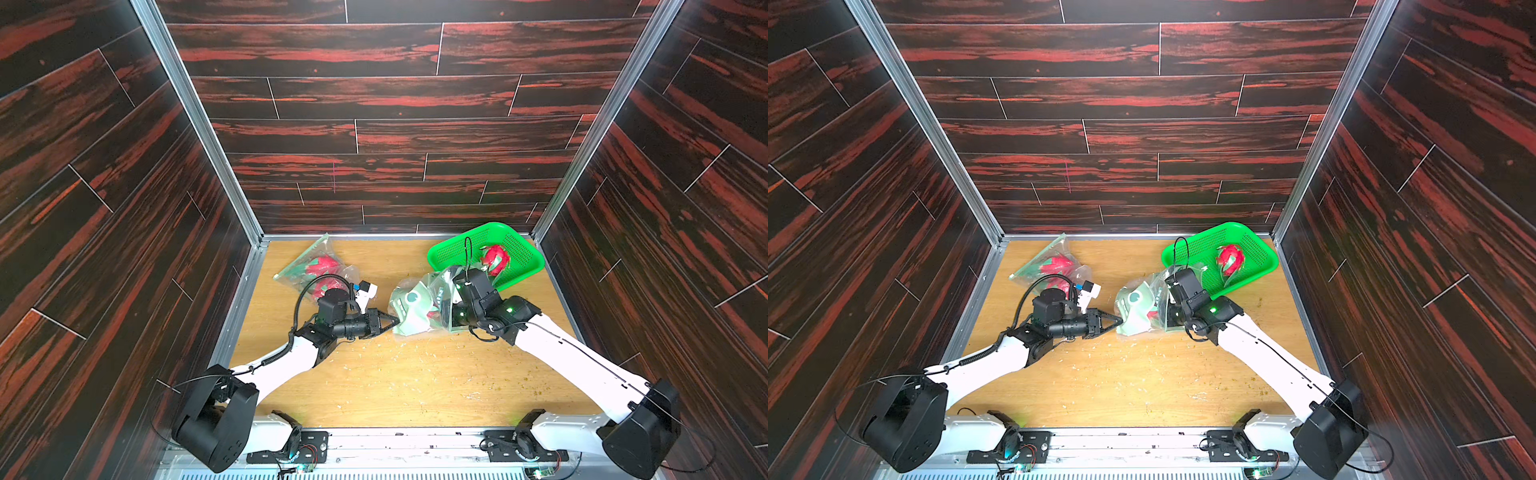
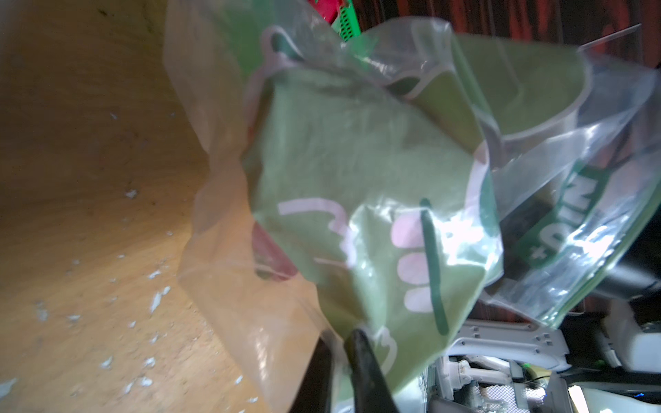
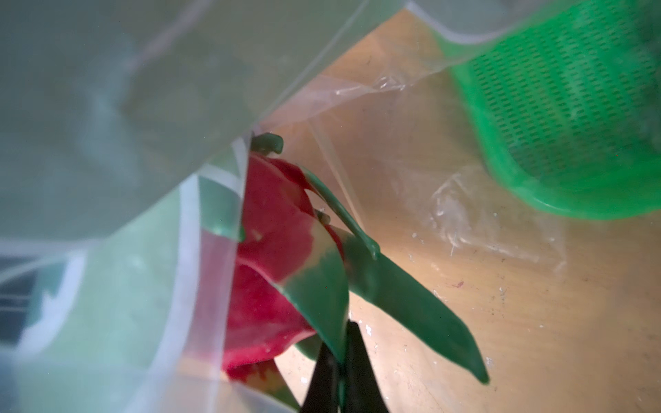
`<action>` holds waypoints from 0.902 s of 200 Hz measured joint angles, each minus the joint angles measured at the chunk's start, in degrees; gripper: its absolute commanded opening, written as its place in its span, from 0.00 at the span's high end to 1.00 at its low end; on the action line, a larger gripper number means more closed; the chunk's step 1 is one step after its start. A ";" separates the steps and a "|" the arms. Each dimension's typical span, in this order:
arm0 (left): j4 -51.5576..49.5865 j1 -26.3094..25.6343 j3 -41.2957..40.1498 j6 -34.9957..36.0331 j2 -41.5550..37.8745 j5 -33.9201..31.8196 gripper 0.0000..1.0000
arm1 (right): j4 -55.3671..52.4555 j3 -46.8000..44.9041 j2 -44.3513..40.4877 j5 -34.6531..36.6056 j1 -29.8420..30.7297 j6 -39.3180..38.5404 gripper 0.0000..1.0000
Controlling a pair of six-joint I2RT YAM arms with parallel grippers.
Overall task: Open the zip-top bag and take out the dragon fruit
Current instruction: Pick up the dragon fruit from the zipper food storage bag.
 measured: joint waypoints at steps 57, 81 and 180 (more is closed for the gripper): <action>-7.69 3.39 0.76 4.42 -0.02 -5.49 1.00 | -2.16 2.40 -0.11 -0.90 -1.40 -0.31 1.00; -11.85 6.69 0.76 6.51 -0.02 -8.44 1.00 | -2.71 3.80 -0.83 -0.94 -2.27 -0.68 1.00; -23.32 9.99 0.76 12.09 -0.07 -16.70 1.00 | -6.49 5.66 -2.38 -1.51 -3.85 -3.23 1.00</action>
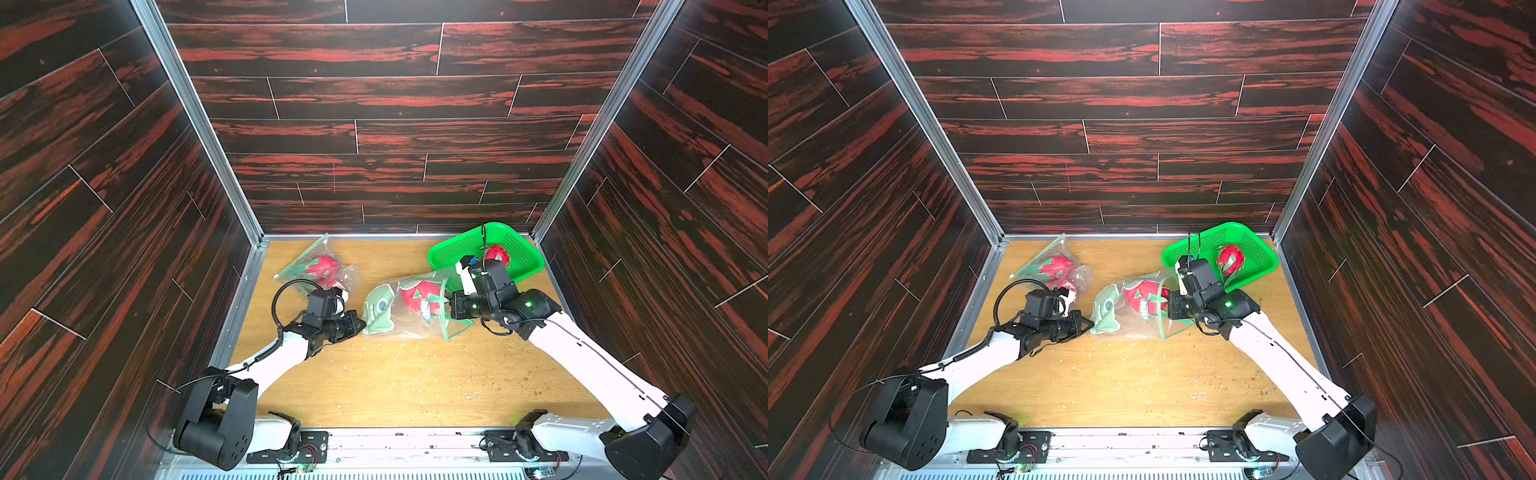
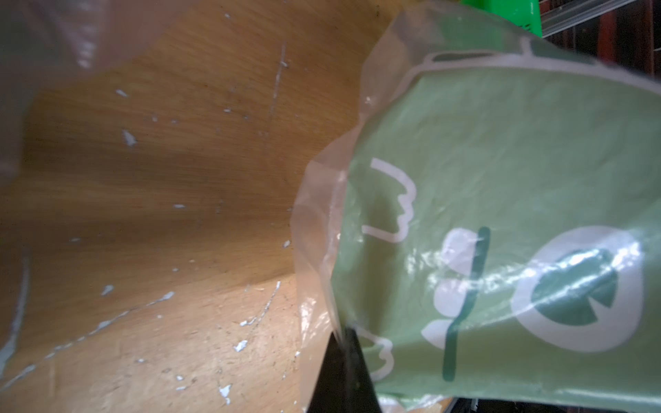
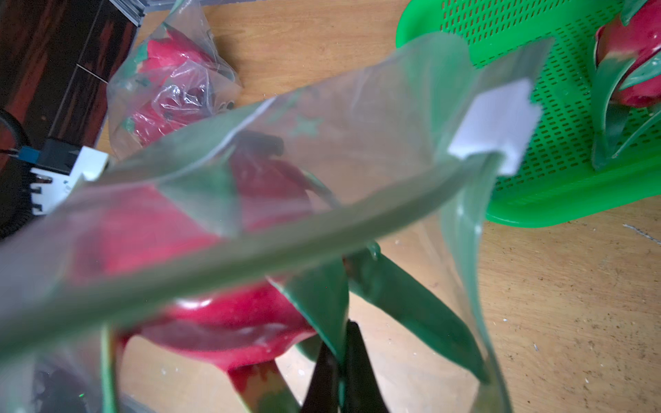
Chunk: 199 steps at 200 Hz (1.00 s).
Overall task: Open the zip-top bag and take out the dragon fruit
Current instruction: Pick up the dragon fruit from the zipper food storage bag.
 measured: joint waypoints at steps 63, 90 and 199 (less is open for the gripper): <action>-3.21 0.55 0.13 0.66 -2.25 -4.68 1.00 | -5.07 5.90 0.00 1.70 0.07 -5.75 1.00; -4.24 1.03 0.24 0.96 -3.67 -6.73 1.00 | -6.97 7.91 -0.66 4.72 0.02 -8.48 1.00; -9.46 2.03 0.24 2.38 -5.20 -10.93 1.00 | -11.39 17.66 -3.78 16.98 -0.35 -17.11 1.00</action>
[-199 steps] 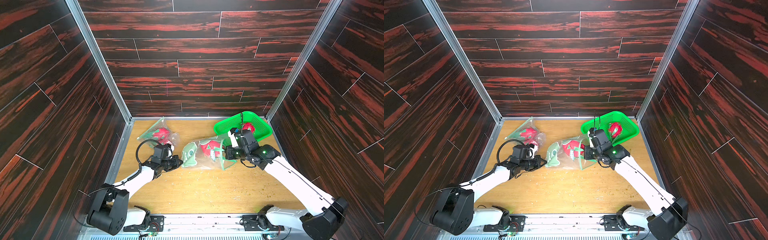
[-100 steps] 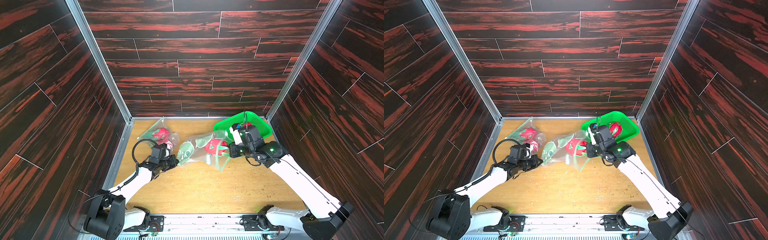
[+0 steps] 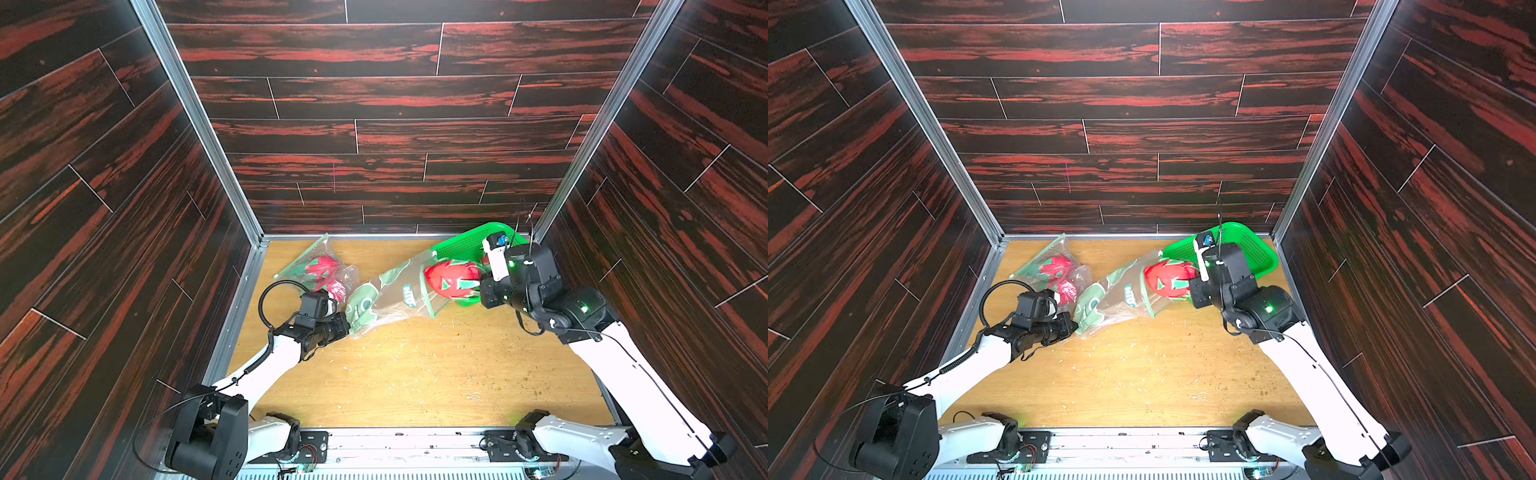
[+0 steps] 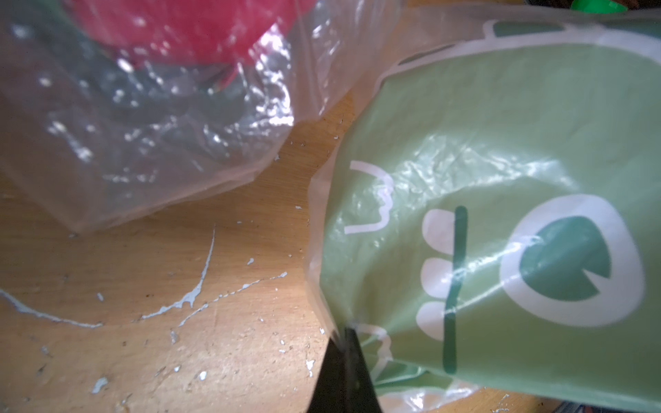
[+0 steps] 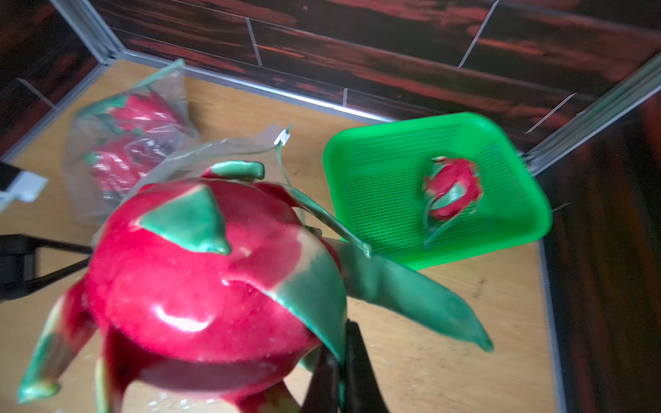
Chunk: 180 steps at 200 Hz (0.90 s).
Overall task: Open the zip-top bag and take out the dragon fruit
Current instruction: Pick up the dragon fruit from the zipper food storage bag, then place the dragon fruit in the basket.
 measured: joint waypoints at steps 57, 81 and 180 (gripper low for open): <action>-1.51 0.22 -0.02 0.66 -1.92 -2.03 1.00 | -0.13 9.05 9.66 5.77 -4.68 -4.31 1.00; -1.81 0.22 -0.15 0.92 -2.73 -2.27 1.00 | 0.17 12.31 15.26 7.30 -8.31 -6.01 1.00; -2.51 0.22 -0.68 1.29 -3.41 -2.29 1.00 | 1.22 27.17 39.45 4.57 -21.20 -11.08 1.00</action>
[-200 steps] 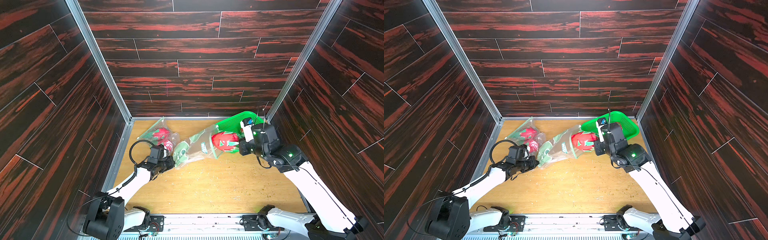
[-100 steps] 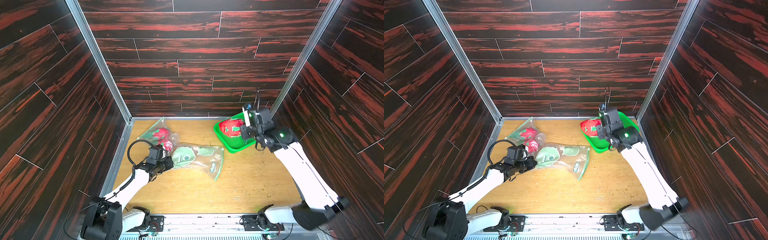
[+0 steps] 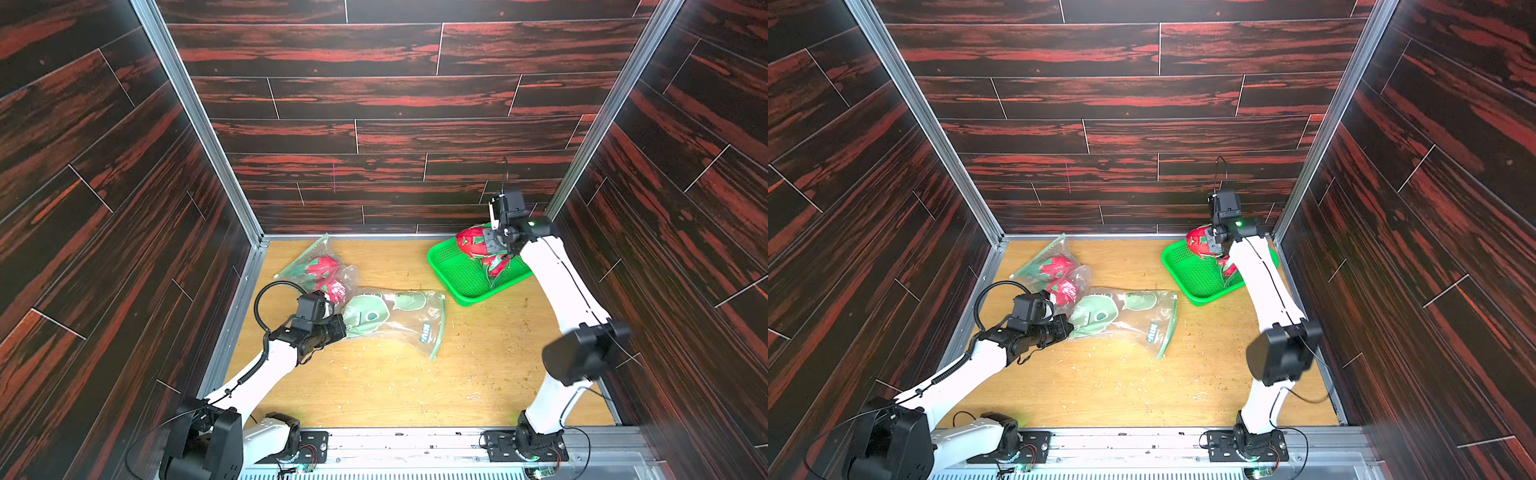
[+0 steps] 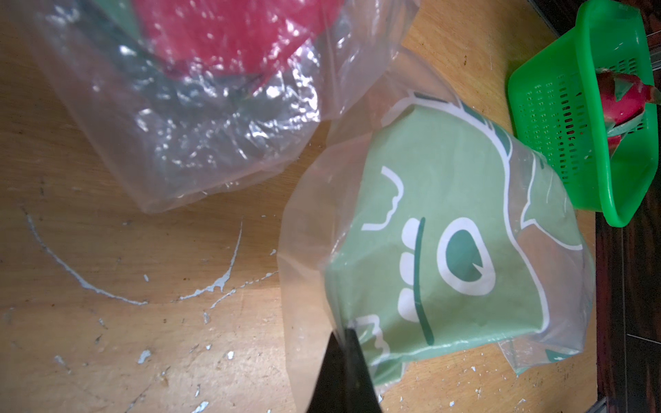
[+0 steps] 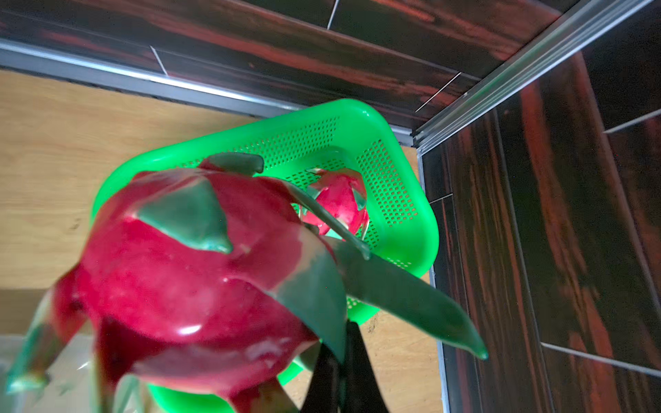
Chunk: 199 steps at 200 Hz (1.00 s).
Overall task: Open the zip-top bag and take out the dragon fruit
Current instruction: Place the dragon fruit in the basket.
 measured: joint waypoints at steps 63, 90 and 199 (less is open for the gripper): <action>0.02 0.00 0.00 -0.02 0.00 0.83 1.00 | -1.53 12.17 17.00 -3.26 -3.78 -2.19 1.00; 0.09 0.00 0.00 -0.04 0.00 1.22 1.00 | -3.45 18.97 24.44 -3.34 -4.48 -2.91 1.00; 1.97 0.00 0.00 -1.18 0.04 3.26 1.00 | -6.34 24.68 30.34 -2.34 -4.55 -4.70 1.00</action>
